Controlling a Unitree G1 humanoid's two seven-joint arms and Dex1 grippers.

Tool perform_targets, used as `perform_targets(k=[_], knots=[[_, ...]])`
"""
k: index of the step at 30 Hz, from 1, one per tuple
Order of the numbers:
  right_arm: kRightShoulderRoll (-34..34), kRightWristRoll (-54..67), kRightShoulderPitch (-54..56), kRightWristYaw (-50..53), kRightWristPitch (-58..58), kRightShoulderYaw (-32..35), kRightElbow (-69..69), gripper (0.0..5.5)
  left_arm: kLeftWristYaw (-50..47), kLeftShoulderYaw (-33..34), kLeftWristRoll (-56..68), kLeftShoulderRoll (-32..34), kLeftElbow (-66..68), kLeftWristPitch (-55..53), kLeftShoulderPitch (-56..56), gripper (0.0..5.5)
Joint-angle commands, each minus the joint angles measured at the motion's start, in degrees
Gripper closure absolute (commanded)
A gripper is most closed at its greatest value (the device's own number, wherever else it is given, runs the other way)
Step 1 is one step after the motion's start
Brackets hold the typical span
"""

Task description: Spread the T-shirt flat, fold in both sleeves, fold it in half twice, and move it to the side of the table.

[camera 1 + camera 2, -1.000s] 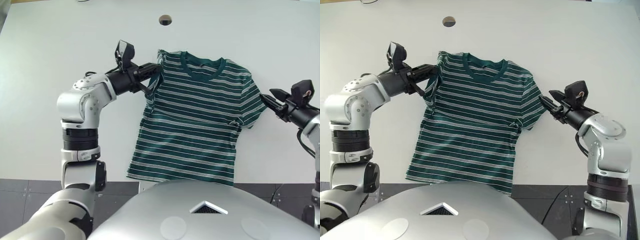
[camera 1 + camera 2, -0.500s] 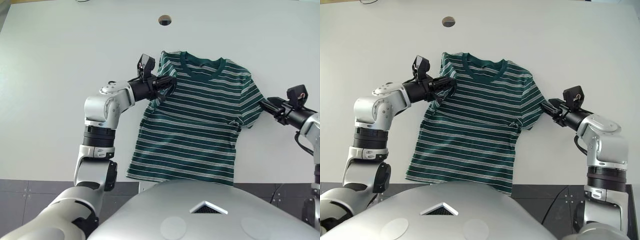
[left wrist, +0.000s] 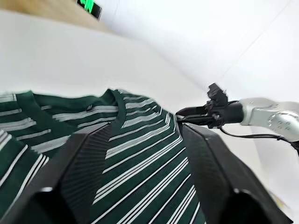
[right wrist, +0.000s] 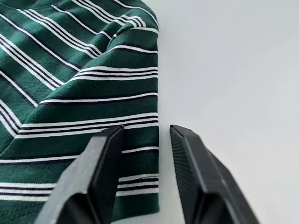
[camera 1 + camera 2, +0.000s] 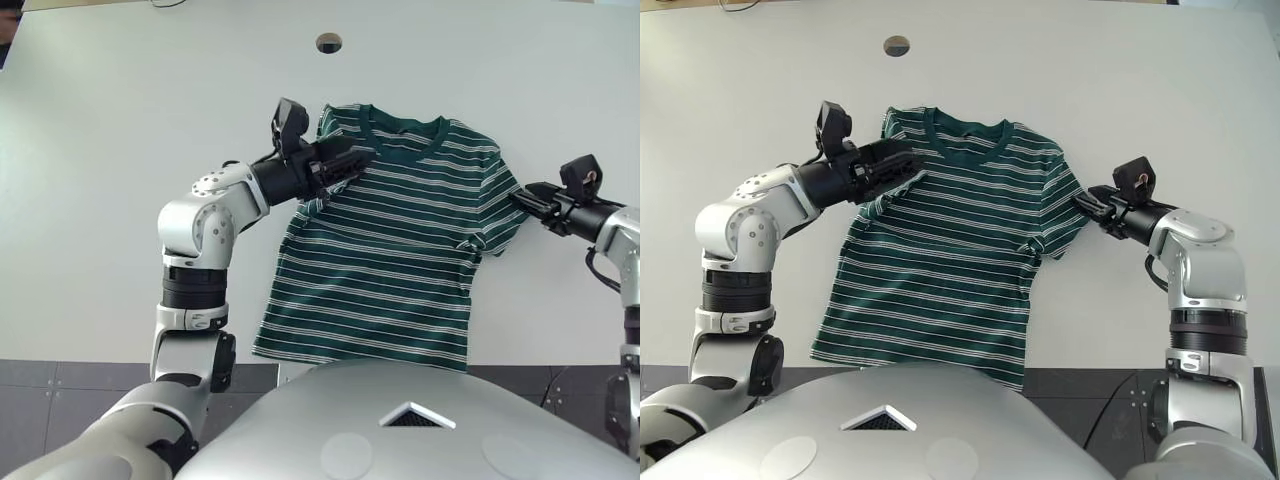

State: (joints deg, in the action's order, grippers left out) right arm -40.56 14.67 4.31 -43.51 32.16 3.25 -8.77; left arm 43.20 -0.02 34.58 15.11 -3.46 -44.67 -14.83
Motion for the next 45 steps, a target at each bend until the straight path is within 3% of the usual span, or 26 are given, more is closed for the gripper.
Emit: perform_targets(k=[1, 7, 14, 31, 45], knots=[[-1.13, -0.44, -0.84, -1.89, 3.07, -1.59, 0.33, 4.45, -2.25, 1.60, 0.55, 1.03, -1.48, -1.16, -0.47, 2.01], [-2.69, -0.96, -0.68, -2.94, 3.80, -1.78, 1.30, 5.40, -3.47, 2.67, 1.17, 1.95, -2.06, -1.80, -1.29, 1.16], [-3.62, -0.83, -0.35, -3.12, 4.43, -1.63, 2.46, 5.40, -3.46, 2.51, 1.40, 1.82, -1.49, -1.32, -1.46, 0.02], [-5.19, 1.49, 6.28, -3.42, 13.44, -2.12, 17.07, 5.40, -2.07, 2.32, 4.81, 1.96, -1.89, -3.04, -1.81, 0.02], [7.66, 4.83, 16.69, 0.63, 21.90, -10.25, 16.32, 5.40, -2.02, 2.08, 4.69, 1.52, -1.73, -1.92, -0.68, 0.02]])
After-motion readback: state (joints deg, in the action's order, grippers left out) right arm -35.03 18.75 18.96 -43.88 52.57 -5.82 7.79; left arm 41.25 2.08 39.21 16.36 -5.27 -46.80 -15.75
